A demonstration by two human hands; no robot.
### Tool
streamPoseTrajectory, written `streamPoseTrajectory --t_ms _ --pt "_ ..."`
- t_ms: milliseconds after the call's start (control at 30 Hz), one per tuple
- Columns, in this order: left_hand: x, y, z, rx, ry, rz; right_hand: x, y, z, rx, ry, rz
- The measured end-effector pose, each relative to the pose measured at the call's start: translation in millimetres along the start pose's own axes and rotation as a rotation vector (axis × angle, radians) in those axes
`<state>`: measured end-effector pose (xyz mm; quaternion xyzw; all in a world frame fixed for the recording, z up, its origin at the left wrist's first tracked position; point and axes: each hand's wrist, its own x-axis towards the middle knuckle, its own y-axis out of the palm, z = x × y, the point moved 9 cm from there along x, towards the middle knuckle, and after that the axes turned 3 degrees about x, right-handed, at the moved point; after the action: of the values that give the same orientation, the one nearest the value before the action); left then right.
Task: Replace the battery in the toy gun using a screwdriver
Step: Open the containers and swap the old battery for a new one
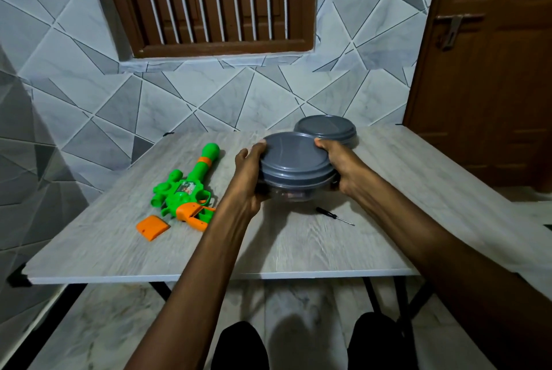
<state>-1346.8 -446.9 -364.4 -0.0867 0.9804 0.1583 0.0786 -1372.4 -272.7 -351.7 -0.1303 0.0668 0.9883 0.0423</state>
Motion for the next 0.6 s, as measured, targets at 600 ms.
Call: streamPoseTrajectory --t_ms 600 --pt "-15.0 76.6 12.8 0.123 0.051 0.173 -1.0 -70.2 18.7 0.057 -0.070 -0.228"
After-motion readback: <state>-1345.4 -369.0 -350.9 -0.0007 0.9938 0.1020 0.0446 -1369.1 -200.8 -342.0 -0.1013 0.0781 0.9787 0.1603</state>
